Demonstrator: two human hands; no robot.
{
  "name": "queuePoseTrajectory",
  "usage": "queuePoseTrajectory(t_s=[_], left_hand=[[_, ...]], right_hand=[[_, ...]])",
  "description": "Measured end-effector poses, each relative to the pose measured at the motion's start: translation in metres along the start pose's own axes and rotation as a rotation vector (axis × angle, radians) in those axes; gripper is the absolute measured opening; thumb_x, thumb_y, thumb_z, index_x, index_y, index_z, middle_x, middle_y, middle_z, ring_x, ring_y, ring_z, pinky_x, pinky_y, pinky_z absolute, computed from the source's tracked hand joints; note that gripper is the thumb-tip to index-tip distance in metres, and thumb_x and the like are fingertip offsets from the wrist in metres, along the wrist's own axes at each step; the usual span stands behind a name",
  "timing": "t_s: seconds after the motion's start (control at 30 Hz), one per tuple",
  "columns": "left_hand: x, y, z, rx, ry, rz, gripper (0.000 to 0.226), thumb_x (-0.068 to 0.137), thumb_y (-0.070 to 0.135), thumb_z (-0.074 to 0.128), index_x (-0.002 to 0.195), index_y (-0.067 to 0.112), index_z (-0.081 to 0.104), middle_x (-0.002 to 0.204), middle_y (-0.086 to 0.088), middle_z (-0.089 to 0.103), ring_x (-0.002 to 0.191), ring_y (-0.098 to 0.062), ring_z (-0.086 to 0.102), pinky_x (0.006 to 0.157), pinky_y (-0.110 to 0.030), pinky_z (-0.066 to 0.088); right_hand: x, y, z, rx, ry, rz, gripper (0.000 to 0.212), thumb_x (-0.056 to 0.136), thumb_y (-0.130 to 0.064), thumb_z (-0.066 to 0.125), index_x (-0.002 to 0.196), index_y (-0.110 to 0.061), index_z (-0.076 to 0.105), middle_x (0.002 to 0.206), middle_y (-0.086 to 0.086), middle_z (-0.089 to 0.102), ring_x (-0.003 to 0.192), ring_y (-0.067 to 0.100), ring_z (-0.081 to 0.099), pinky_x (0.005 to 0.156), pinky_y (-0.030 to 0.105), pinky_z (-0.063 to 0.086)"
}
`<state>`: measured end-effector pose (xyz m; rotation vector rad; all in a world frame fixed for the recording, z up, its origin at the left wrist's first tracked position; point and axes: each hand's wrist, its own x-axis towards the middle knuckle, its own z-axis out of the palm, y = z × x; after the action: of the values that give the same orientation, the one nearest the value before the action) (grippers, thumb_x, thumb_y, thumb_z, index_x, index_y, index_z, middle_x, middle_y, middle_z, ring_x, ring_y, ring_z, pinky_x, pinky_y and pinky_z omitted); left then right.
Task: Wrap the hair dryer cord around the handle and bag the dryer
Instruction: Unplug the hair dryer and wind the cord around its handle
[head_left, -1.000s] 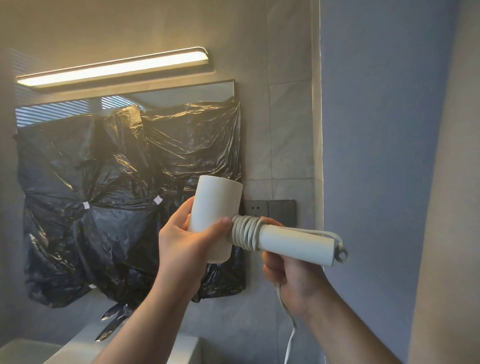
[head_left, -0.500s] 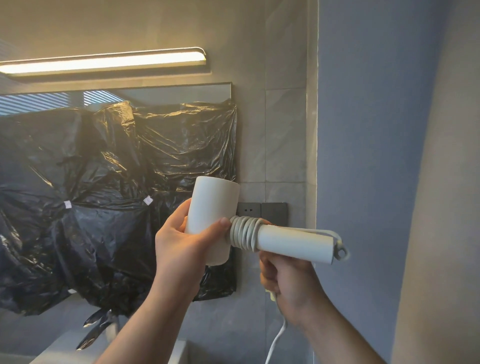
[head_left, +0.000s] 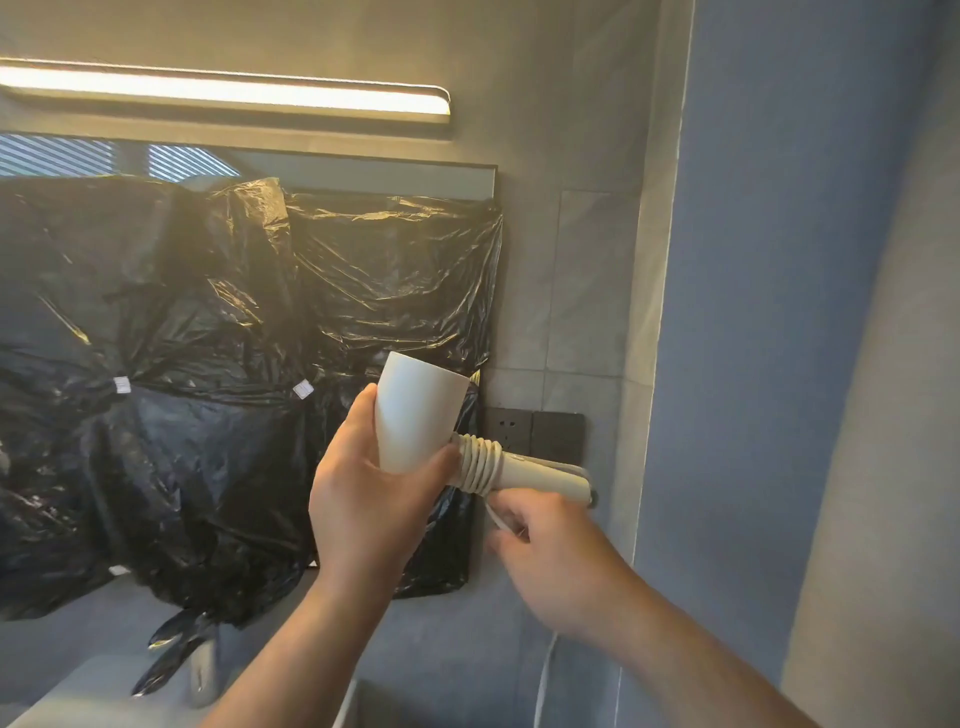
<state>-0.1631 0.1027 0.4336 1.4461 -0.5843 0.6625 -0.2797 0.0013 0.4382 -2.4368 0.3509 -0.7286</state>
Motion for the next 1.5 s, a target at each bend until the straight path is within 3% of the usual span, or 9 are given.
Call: queuePoseTrajectory(t_s=[0.1, 0.37, 0.63, 0.77, 0.93, 1.1, 1.3, 1.43, 1.5], left_hand=[[0.005, -0.005, -0.007, 0.006, -0.025, 0.017, 0.081, 0.065, 0.046, 0.082, 0.138, 0.034, 0.048, 0.11, 0.011, 0.066, 0.098, -0.016, 0.063, 0.083, -0.04, 0.055], [0.009, -0.016, -0.024, -0.035, -0.06, 0.005, 0.092, 0.059, 0.055, 0.075, 0.143, 0.033, 0.046, 0.123, 0.009, 0.066, 0.107, -0.015, 0.063, 0.089, -0.044, 0.056], [0.023, -0.03, -0.044, -0.046, -0.122, 0.011, 0.087, 0.06, 0.049, 0.08, 0.14, 0.038, 0.048, 0.121, 0.016, 0.065, 0.109, -0.01, 0.061, 0.092, -0.041, 0.054], [0.031, -0.034, -0.053, 0.011, -0.198, 0.012, 0.091, 0.06, 0.048, 0.083, 0.143, 0.038, 0.046, 0.125, 0.011, 0.065, 0.11, -0.014, 0.061, 0.09, -0.044, 0.055], [0.043, -0.033, -0.061, 0.015, -0.283, 0.029, 0.095, 0.053, 0.056, 0.076, 0.142, 0.038, 0.048, 0.119, 0.011, 0.067, 0.104, -0.014, 0.064, 0.085, -0.043, 0.058], [0.053, -0.029, -0.067, -0.173, -0.358, 0.014, 0.066, 0.056, 0.043, 0.082, 0.119, 0.04, 0.064, 0.096, 0.009, 0.07, 0.085, -0.019, 0.068, 0.062, -0.041, 0.062], [0.052, -0.028, -0.065, -0.241, -0.376, -0.029, 0.066, 0.055, 0.048, 0.082, 0.117, 0.041, 0.062, 0.103, 0.008, 0.069, 0.09, -0.02, 0.067, 0.068, -0.048, 0.062], [0.042, -0.022, -0.065, 0.087, -0.325, 0.142, 0.096, 0.058, 0.067, 0.067, 0.144, 0.032, 0.041, 0.122, 0.006, 0.051, 0.108, -0.015, 0.05, 0.093, -0.041, 0.05], [0.036, -0.013, -0.067, 0.328, -0.337, 0.257, 0.12, 0.054, 0.083, 0.059, 0.153, 0.027, 0.021, 0.129, 0.0, 0.047, 0.115, -0.023, 0.048, 0.091, -0.041, 0.046]], right_hand=[[0.003, -0.006, -0.006, 0.048, 0.071, -0.027, 0.03, 0.092, -0.017, 0.052, 0.117, -0.034, 0.054, 0.084, -0.005, 0.067, 0.066, 0.005, 0.054, 0.06, 0.017, 0.04], [0.006, -0.014, 0.006, 0.051, 0.017, -0.079, 0.053, 0.09, -0.011, 0.045, 0.134, -0.041, 0.044, 0.073, -0.011, 0.05, 0.06, 0.006, 0.045, 0.046, 0.013, 0.038], [0.009, -0.031, -0.001, 0.01, -0.135, -0.069, 0.065, 0.085, -0.004, 0.045, 0.133, -0.047, 0.048, 0.06, -0.013, 0.054, 0.057, 0.008, 0.042, 0.054, 0.025, 0.037], [0.018, -0.052, -0.017, -0.342, -0.178, -0.195, 0.044, 0.079, -0.008, 0.052, 0.11, -0.034, 0.068, 0.07, 0.008, 0.066, 0.058, 0.019, 0.046, 0.053, 0.03, 0.042], [0.029, -0.071, -0.028, -0.56, -0.184, -0.249, 0.022, 0.084, -0.028, 0.066, 0.104, -0.03, 0.073, 0.083, -0.007, 0.07, 0.081, 0.01, 0.06, 0.072, 0.026, 0.049], [0.036, -0.066, -0.028, -0.289, -0.013, -0.251, 0.003, 0.077, -0.026, 0.074, 0.078, -0.024, 0.073, 0.08, -0.008, 0.072, 0.08, 0.005, 0.064, 0.079, 0.031, 0.052], [0.035, -0.054, -0.025, 0.032, -0.077, -0.108, 0.02, 0.081, -0.035, 0.071, 0.073, -0.018, 0.064, 0.066, -0.005, 0.062, 0.062, 0.007, 0.054, 0.059, 0.026, 0.044], [0.03, -0.049, -0.023, 0.193, -0.077, -0.091, 0.02, 0.075, -0.032, 0.073, 0.072, -0.015, 0.064, 0.065, -0.001, 0.06, 0.061, 0.011, 0.054, 0.057, 0.025, 0.044], [0.029, -0.049, -0.022, 0.247, -0.06, -0.092, 0.02, 0.073, -0.031, 0.073, 0.07, -0.015, 0.062, 0.063, 0.002, 0.059, 0.057, 0.011, 0.052, 0.053, 0.025, 0.043]])
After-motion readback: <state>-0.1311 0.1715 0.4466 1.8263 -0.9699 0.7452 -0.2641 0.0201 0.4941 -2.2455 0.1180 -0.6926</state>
